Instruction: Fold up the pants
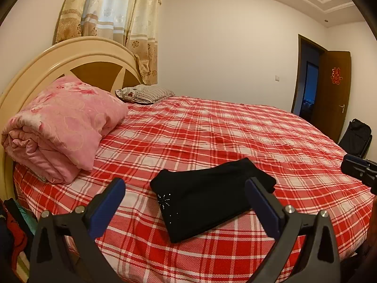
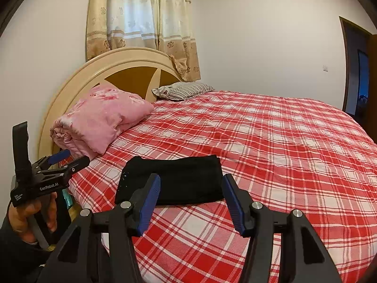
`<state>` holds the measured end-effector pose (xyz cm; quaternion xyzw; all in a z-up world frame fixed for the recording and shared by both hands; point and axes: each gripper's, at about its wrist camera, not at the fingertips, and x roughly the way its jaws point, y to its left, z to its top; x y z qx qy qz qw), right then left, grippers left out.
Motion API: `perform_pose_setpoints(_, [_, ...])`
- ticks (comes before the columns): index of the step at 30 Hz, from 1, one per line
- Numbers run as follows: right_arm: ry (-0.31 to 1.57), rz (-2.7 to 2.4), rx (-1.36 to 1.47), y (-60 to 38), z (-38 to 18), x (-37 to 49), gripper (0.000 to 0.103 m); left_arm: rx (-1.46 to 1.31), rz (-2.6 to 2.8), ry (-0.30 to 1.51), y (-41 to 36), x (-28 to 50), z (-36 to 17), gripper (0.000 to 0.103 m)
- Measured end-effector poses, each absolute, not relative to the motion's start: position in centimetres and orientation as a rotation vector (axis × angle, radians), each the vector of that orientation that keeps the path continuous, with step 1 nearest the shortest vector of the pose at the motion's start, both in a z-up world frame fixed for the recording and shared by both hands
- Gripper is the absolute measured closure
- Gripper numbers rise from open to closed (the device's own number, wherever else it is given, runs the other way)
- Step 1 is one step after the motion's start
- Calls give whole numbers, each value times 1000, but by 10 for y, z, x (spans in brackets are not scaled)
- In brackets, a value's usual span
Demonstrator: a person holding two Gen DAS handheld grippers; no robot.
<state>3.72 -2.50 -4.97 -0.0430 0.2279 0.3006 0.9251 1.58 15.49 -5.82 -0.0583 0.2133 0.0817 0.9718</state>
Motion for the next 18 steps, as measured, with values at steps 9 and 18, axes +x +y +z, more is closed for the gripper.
perform_pose_setpoints(9, [452,614,-87,-27,-47,36,46,-119,169,437,154,14,-60,0])
perform_pose_setpoints(18, [410,623,-90,-27,-43,28,46,-115,174,416,154,12,-56,0])
